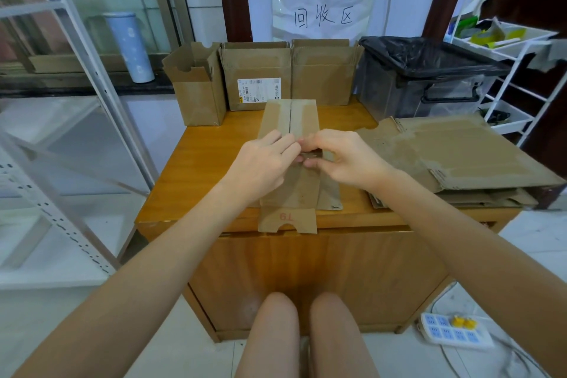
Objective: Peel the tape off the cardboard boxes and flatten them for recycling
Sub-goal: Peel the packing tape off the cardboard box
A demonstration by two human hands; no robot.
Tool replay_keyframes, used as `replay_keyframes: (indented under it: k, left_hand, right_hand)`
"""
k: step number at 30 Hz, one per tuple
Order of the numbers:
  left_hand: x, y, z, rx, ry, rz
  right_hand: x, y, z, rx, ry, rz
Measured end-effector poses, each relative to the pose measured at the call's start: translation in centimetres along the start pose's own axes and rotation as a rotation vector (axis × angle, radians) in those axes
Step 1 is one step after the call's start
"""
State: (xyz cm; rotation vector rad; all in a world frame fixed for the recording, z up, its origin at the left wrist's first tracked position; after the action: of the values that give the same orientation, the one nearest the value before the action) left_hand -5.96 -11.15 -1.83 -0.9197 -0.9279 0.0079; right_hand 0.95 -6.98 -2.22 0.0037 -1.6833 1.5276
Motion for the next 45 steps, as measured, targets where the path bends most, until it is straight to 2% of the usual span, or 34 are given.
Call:
replay_keyframes:
  k: [6, 10, 15, 20, 25, 27, 32, 35, 39, 45]
  left_hand:
    - [-0.3, -0.5, 0.9, -0.085, -0.067, -0.004]
    - [-0.6, -0.4, 1.3, -0.119, -0.097, 0.016]
    - [-0.1, -0.4, 1.7, -0.116, -0.131, -0.024]
    - [-0.1, -0.1, 2.1, -0.142, -0.133, 0.004]
    - [-0.9, 0.0, 2.7, -0.229, -0.109, 0.063]
    - [-1.2, 0.1, 2.4, -0.161, -0.062, 0.072]
    - [-2.1, -0.9, 1.1, 0.032, 0.040, -0.032]
    - [-1.9, -0.9, 0.9, 0.049, -0.006, -0.044]
    - [-1.4, -0.9, 0.2, 0.079, -0.008, -0.024]
    - [-1.2, -0.5, 0.3, 0.082, 0.012, 0.096]
  right_hand:
    - [-0.2, -0.4, 0.9, -0.058, -0.070, -0.054]
    - [-0.7, -0.3, 2.3, -0.208, -0.166, -0.121]
    - [-0.7, 0.0, 2.4, -0.280, -0.162, -0.148]
    - [-0.6, -0.3, 2.2, -0.237, -0.110, -0.162]
    - [-0.6, -0.7, 1.3, -0.087, 0.039, -0.176]
    - [-0.6, -0.5, 0.9, -0.063, 0.084, -0.156]
    - [-0.6, -0.6, 0.1, 0.001, 0.176, -0.116]
    - [-0.3, -0.3, 0.0, 0.020, 0.219, -0.060]
    - [-0.4, -0.3, -0.2, 0.030, 0.252, -0.039]
    - [0.0, -0.3, 0.1, 0.005, 0.256, 0.005]
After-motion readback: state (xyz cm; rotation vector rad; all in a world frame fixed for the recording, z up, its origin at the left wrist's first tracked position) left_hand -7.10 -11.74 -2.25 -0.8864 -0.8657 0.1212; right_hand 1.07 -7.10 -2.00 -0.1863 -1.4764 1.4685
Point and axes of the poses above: each hand's wrist, its own x-axis towards the middle knuckle, its own y-axis out of the palm, z = x × y, the point moved 10 cm from there along x, towards the middle knuckle, and after that the axes turned 10 degrees about -x, right-handed, at the moved point
